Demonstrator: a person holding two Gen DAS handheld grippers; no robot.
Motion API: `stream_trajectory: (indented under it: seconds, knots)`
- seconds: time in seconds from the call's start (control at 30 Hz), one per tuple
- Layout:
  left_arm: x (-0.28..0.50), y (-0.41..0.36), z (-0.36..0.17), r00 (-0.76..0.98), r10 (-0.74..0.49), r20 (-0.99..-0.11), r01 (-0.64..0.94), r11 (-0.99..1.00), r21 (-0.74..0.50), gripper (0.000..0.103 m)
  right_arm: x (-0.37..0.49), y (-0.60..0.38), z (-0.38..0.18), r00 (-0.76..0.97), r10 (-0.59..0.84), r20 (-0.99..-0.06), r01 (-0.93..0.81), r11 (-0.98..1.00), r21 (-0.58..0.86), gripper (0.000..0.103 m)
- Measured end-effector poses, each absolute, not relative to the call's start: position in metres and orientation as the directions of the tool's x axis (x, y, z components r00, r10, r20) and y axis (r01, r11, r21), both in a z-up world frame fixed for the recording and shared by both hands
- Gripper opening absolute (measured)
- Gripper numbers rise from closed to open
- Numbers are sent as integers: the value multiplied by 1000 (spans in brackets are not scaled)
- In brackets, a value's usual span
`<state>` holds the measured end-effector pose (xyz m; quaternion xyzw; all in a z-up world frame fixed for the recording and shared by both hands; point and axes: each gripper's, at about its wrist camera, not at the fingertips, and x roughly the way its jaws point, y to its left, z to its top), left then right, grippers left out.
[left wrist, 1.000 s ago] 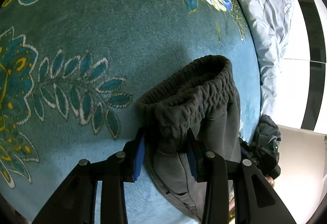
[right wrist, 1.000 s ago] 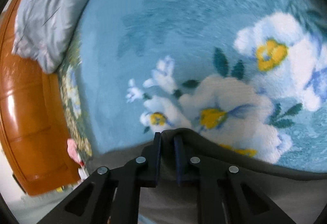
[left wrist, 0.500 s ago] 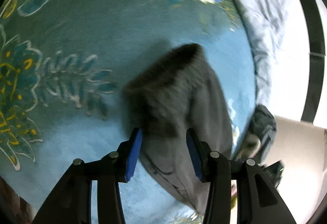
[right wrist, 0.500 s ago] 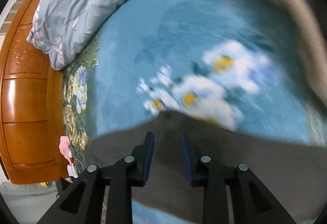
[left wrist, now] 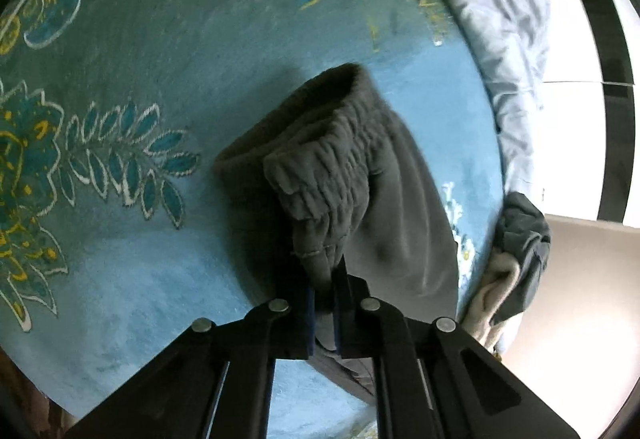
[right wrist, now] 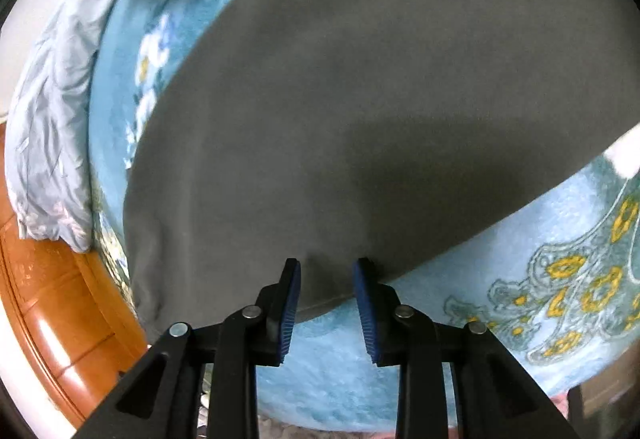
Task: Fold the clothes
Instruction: 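Grasp the sweatpants leg cuff with the right gripper and lift it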
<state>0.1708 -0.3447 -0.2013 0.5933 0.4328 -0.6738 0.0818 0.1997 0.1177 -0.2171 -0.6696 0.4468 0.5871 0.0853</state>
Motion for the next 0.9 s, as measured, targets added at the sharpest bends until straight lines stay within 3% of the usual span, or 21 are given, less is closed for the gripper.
stream_trajectory:
  seconds: [0.2,0.47,0.67,0.77,0.83,0.9]
  knots:
    - [169,-352,-237,-211,374,-903,699,-588,-407,6,205,118,-233,-91,-508,-856,-731,-550,404,31]
    - [160,-342,-213,-182,351,-918,684,-626,-375,12,219,144,-197,-217,-503,-837,-707,-510,490,31]
    - [164,-328,-176,-200,275,-940,671,-661,-336,13,275,251,-156,-388,-253,-886,-801,-382,460,37]
    - [170,-314,-159,-216,275,-937,656,-670,-348,13,312,308,-153,-471,-154,-869,-839,-226,495,48]
    - [199,-308,-149,-212,268,-940,633,-695,-341,13,324,332,-160,-507,-131,-852,-836,-165,523,49]
    - [180,-285,-146,-207,268,-941,619,-709,-338,13,332,354,-169,-537,-129,-834,-825,-127,551,49]
